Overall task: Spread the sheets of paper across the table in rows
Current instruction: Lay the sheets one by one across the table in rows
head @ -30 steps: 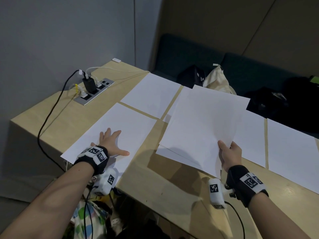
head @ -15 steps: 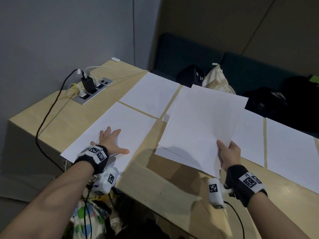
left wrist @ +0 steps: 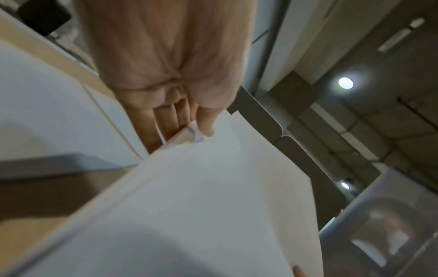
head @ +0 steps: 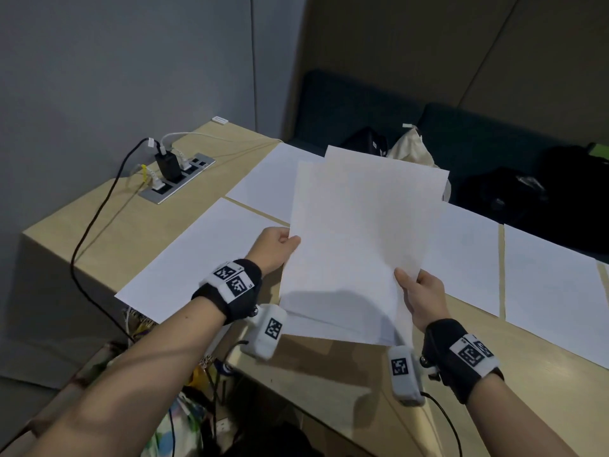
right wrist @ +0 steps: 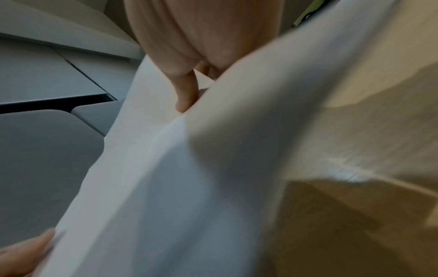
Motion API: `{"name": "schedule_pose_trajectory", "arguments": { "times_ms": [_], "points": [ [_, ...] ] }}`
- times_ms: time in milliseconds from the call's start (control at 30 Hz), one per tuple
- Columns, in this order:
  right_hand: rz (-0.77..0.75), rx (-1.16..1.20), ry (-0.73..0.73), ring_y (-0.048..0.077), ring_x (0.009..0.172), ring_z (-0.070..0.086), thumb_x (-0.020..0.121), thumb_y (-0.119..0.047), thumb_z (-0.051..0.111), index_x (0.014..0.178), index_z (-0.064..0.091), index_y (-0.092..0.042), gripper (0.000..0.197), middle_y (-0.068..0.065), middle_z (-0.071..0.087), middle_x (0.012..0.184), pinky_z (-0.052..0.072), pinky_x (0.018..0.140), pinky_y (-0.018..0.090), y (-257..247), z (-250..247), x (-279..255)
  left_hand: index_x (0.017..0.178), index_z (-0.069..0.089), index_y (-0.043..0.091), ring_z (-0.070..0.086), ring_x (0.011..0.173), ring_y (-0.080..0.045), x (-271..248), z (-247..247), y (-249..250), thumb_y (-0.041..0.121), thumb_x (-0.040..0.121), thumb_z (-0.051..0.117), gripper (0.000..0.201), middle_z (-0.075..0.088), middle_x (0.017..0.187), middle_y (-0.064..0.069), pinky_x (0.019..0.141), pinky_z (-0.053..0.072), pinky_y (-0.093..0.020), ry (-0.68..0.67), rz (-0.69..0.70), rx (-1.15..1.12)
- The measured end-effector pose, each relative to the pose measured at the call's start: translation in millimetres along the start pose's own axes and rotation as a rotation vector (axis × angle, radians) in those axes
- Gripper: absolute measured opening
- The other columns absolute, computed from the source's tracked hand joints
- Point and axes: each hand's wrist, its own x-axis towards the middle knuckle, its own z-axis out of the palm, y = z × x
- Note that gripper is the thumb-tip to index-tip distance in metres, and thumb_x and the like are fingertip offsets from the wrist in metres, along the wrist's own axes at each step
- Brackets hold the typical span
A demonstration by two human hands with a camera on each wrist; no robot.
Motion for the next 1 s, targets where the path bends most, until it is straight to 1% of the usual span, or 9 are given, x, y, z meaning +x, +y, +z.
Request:
{"name": "schedule_pose_trajectory", "arguments": {
  "times_ms": [100,233,433,533,600,667,733,833,1000],
  "points": [
    [-0.019,-0.039,0.013,0.004,0.026,0.028,0.091,-0.009,0.055,0.060,0.050,-0.012,0.032,-0.008,0.035,0.031,0.027,0.034,0.016,4,-14,-3,0.104,0.067,-0.002,0.061,0.074,-0.012,-3,10,-1,0.006,0.089,0.056,0.020,0.065,0.080,-0.005,0.073,0.048,-0.024,0.047,-0.042,-0.119],
    [-0.024,-0.018,0.005,0.003,0.026,0.030,0.089,-0.010,0.057,0.058,0.045,-0.011,0.033,-0.009,0.035,0.027,0.030,0.046,0.024,10,-36,-10,0.092,0.066,0.004,0.058,0.079,-0.021,-9,19,-4,0.012,0.081,0.069,0.014,0.064,0.085,-0.008,0.072,0.047,-0.029,0.030,-0.086,-0.185],
    [-0.052,-0.018,0.029,-0.005,0.029,0.046,0.090,-0.006,0.057,0.062,0.050,-0.015,0.030,-0.014,0.050,0.030,0.036,0.038,0.008,13,-55,-16,0.075,0.064,0.008,0.057,0.069,-0.014,-17,41,6,0.024,0.072,0.079,0.022,0.062,0.075,-0.001,0.058,0.046,-0.021,0.104,-0.095,-0.174],
    [-0.051,0.014,0.082,-0.006,0.029,0.046,0.090,-0.008,0.057,0.063,0.050,-0.015,0.029,-0.016,0.049,0.030,0.036,0.038,0.007,15,-62,-15,0.093,0.068,0.001,0.058,0.069,-0.014,-22,52,9,0.021,0.079,0.072,0.025,0.066,0.080,-0.002,0.055,0.049,-0.018,0.109,-0.100,-0.238],
    [-0.048,0.056,0.108,-0.006,0.038,0.053,0.090,-0.008,0.057,0.070,0.055,-0.013,0.021,-0.015,0.058,0.040,0.044,0.046,0.013,18,-68,-13,0.106,0.067,0.000,0.060,0.070,-0.011,-25,56,10,0.020,0.084,0.067,0.030,0.067,0.085,-0.001,0.049,0.049,-0.013,0.094,-0.104,-0.255],
    [-0.043,0.064,0.139,0.009,0.069,0.065,0.090,-0.008,0.057,0.088,0.062,-0.005,0.006,-0.001,0.070,0.076,0.051,0.068,0.023,18,-74,-12,0.111,0.065,-0.001,0.060,0.074,-0.009,-27,59,8,0.021,0.084,0.067,0.034,0.066,0.095,-0.003,0.048,0.049,-0.011,0.106,-0.115,-0.242],
    [-0.036,0.099,0.208,0.026,0.093,0.062,0.090,-0.007,0.056,0.109,0.059,0.005,0.023,0.014,0.064,0.104,0.051,0.082,0.031,15,-82,-13,0.112,0.064,-0.004,0.061,0.085,-0.014,-28,57,2,0.019,0.083,0.069,0.037,0.064,0.106,-0.007,0.062,0.052,-0.013,0.169,-0.135,-0.199],
    [-0.022,0.192,0.295,0.022,0.082,0.060,0.090,-0.006,0.055,0.122,0.052,0.009,0.035,0.011,0.062,0.102,0.053,0.071,0.026,11,-101,-11,0.109,0.060,-0.016,0.060,0.111,-0.035,-31,48,-14,0.016,0.079,0.073,0.045,0.064,0.117,-0.024,0.097,0.046,-0.037,0.257,-0.189,-0.108],
    [0.003,0.207,0.386,0.026,0.091,0.059,0.090,-0.005,0.055,0.123,0.052,0.009,0.036,0.022,0.059,0.123,0.051,0.080,0.030,11,-129,-11,0.093,0.065,-0.004,0.060,0.095,-0.030,-40,40,-43,0.015,0.079,0.072,0.025,0.061,0.090,-0.014,0.079,0.040,-0.026,0.269,-0.285,0.256]
  ]
}}
